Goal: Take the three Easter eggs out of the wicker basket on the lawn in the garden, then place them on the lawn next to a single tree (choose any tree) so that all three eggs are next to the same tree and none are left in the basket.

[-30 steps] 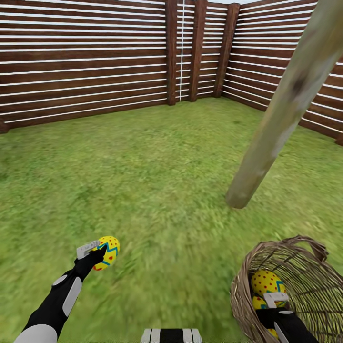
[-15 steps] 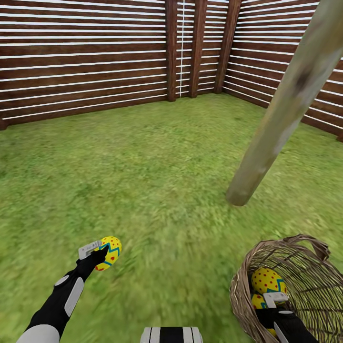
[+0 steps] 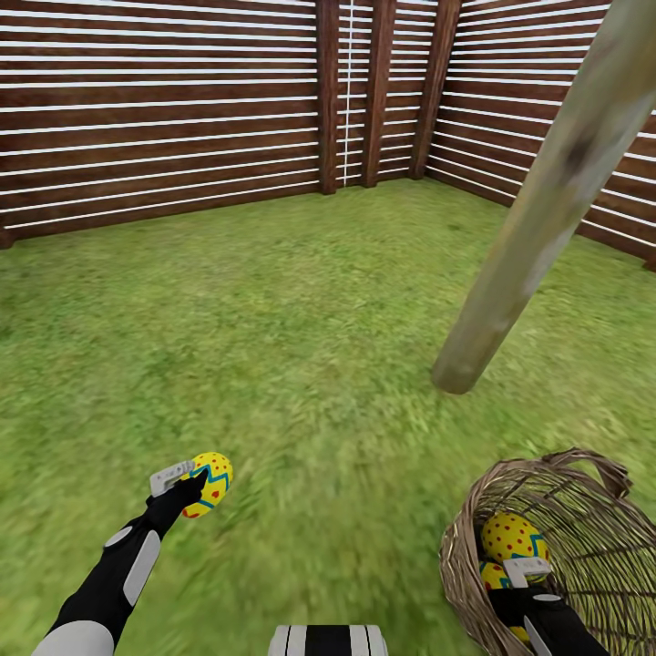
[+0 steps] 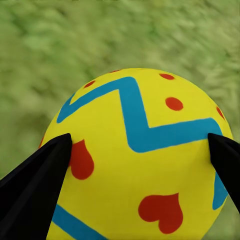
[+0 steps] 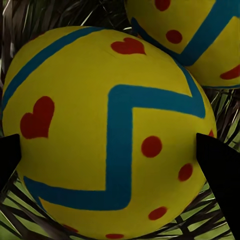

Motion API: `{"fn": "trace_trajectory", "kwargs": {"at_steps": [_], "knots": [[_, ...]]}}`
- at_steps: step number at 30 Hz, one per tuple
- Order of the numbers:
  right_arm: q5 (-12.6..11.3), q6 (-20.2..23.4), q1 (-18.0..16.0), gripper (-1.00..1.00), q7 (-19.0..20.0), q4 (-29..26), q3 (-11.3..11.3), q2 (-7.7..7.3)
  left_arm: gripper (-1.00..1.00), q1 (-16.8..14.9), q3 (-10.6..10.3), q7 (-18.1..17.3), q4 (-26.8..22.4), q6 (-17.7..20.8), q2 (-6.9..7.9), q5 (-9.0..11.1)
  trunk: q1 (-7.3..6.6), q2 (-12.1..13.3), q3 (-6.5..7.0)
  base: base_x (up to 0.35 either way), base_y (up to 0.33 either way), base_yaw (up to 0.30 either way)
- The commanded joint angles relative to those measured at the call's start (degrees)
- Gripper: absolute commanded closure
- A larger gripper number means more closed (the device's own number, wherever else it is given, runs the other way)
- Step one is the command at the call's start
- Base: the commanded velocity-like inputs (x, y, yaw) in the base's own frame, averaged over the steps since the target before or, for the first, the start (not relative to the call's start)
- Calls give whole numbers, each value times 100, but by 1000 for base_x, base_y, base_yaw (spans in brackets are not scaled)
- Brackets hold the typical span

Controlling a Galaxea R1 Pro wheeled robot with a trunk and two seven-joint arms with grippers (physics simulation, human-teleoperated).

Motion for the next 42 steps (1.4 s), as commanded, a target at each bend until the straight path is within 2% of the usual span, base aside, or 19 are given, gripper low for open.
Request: {"fn": "trace_trajectory", "kwargs": {"at_steps": [1, 16, 23, 26, 34, 42], "knots": [[-8, 29, 3, 100, -25, 15, 18, -7, 100, -3, 16, -39, -1, 34, -3, 58, 0, -1, -5, 0, 0, 0], [-8, 29, 4, 100, -25, 7, 9, -7, 100, -3, 12, -48, 8, 34, -11, 52, 0, -1, -5, 0, 0, 0], [-16, 29, 4, 100, -25, 15, 9, -15, 100, -3, -24, -49, 81, 47, -26, 19, -18, 8, 150, 0, 0, 0], [-14, 29, 7, 100, -25, 15, 9, -15, 100, -3, -37, -56, 226, 59, -124, 14, -25, 12, 217, 0, 0, 0], [-44, -53, 4, 100, -25, -1, -39, -61, 100, -3, -45, -56, 321, 63, -143, 5, -46, 23, 394, 0, 0, 0], [-20, -87, 4, 100, -25, 7, -29, -44, 100, -3, -32, -65, 324, 50, -169, 14, -46, 23, 394, 0, 0, 0]]}}
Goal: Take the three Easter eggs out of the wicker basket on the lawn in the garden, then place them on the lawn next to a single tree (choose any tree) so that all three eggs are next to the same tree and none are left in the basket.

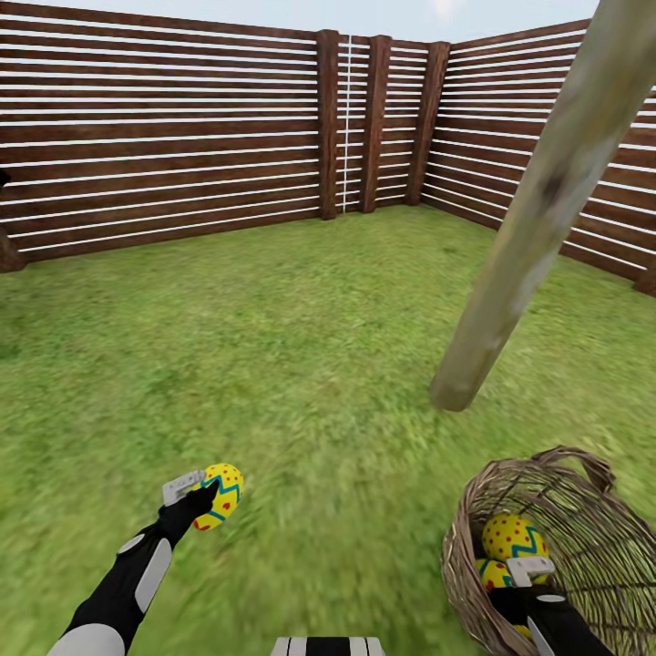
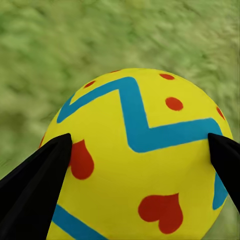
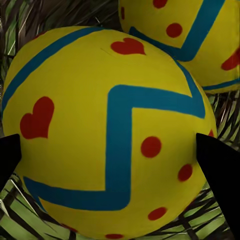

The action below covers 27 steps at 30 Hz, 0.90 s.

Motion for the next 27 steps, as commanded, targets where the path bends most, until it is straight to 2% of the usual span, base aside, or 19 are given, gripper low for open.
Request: {"fn": "trace_trajectory", "kwargs": {"at_steps": [1, 6, 14, 27], "knots": [[-36, 27, -2, 100, -24, -9, 31, -6, 100, -2, 17, -39, -3, 36, -3, 57, -1, -2, -5, 0, 0, 0], [-41, 29, -2, 100, -28, -1, 30, -3, 100, -2, 2, -29, 15, 44, -10, 42, -14, 5, 106, 0, 0, 0], [-44, 21, -2, 100, -36, 9, 19, -5, 100, -2, -10, -22, 144, 55, -112, 24, -35, 16, 284, 0, 0, 0], [-50, 21, 1, 100, -37, 27, 19, -23, 100, -2, -12, -28, 173, 51, -126, 22, -68, 33, 572, 0, 0, 0]]}}
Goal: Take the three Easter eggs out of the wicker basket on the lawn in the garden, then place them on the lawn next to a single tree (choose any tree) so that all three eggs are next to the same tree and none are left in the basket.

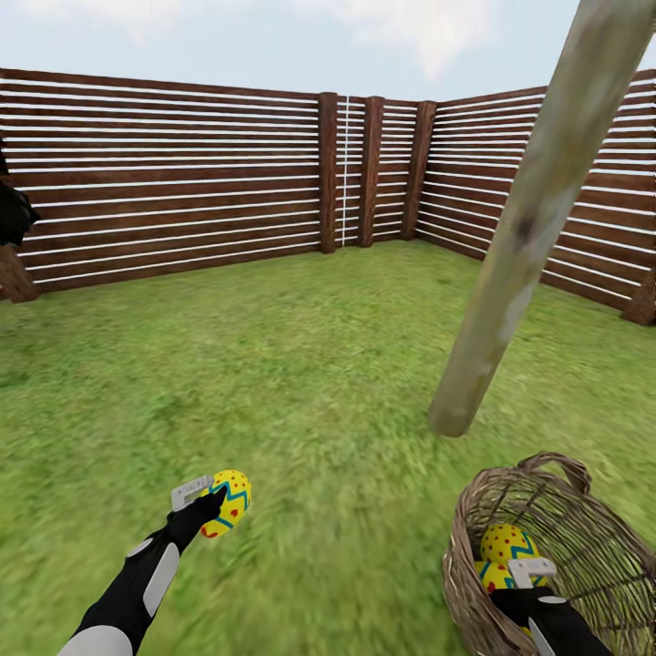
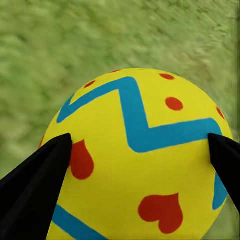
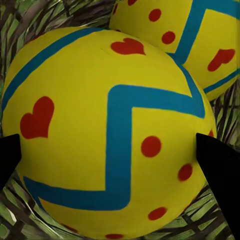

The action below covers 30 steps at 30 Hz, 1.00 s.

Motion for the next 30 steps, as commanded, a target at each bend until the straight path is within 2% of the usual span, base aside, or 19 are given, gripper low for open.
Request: {"fn": "trace_trajectory", "kwargs": {"at_steps": [1, 15, 19, 28, 30], "knots": [[-16, 29, -3, 100, -23, -12, 23, -8, 100, -2, 20, -38, -3, 36, -3, 56, -4, 0, 18, 0, 0, 0], [1, 29, -5, 100, -15, -28, 23, -25, 100, -2, 20, -35, 6, 38, -38, 56, -40, 18, 328, 0, 0, 0], [1, 29, -4, 100, -15, -29, 23, -22, 100, -2, 34, -49, 6, 14, -38, 56, -40, 18, 328, 0, -33, 0], [1, 29, -6, 100, -15, -37, 18, -25, 100, -2, 35, -36, 15, 22, -71, 46, -40, 18, 328, 0, -325, 0], [1, 29, -5, 100, -15, -38, 22, -25, 100, -2, 37, -41, 15, 17, -73, 49, -40, 18, 328, 0, -64, 0]]}}
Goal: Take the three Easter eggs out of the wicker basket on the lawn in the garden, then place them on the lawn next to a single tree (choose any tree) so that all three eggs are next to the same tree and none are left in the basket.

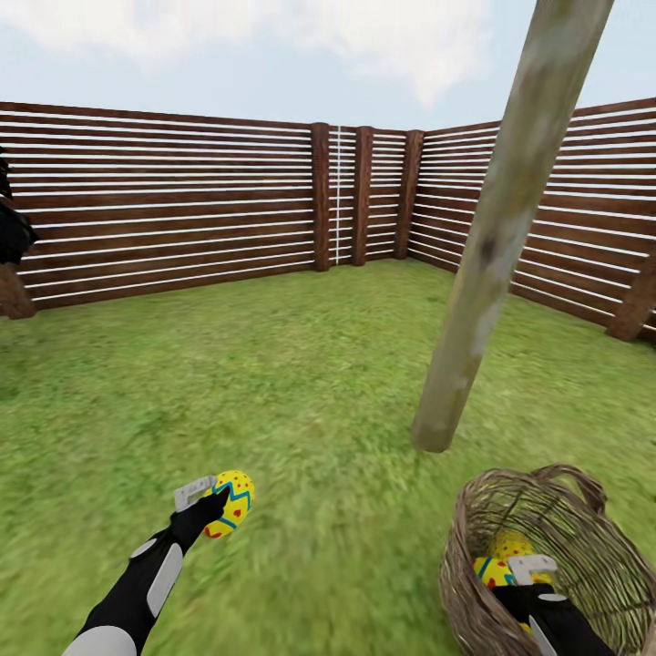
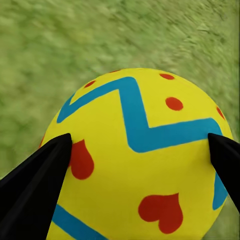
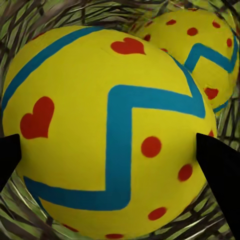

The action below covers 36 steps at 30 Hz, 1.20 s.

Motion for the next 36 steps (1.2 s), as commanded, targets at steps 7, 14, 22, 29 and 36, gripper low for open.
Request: {"fn": "trace_trajectory", "kwargs": {"at_steps": [7, 14, 22, 29, 36], "knots": [[-38, 28, 4, 100, -20, 36, 34, 6, 100, -2, -15, -40, 201, 41, -11, 55, 0, -2, -6, 0, -196, 0], [-38, 28, 2, 100, -20, 36, 27, 0, 100, -2, -21, -48, 216, 48, -11, 58, -5, 1, 38, 0, -21, 0], [-38, 28, 2, 100, -20, 44, 27, 0, 100, -2, -28, -31, 216, 58, -46, 55, -26, 12, 215, 0, 0, 0], [-38, 28, 2, 100, -20, 30, 19, -16, 100, -2, -32, -37, 218, 58, -121, 45, -44, 21, 370, 0, 0, 0], [-115, 234, 2, 100, -13, -475, -170, -113, 100, -2, -10, -46, -467, 2336, -74, -728, -62, 31, 525, 0, 0, 0]]}}
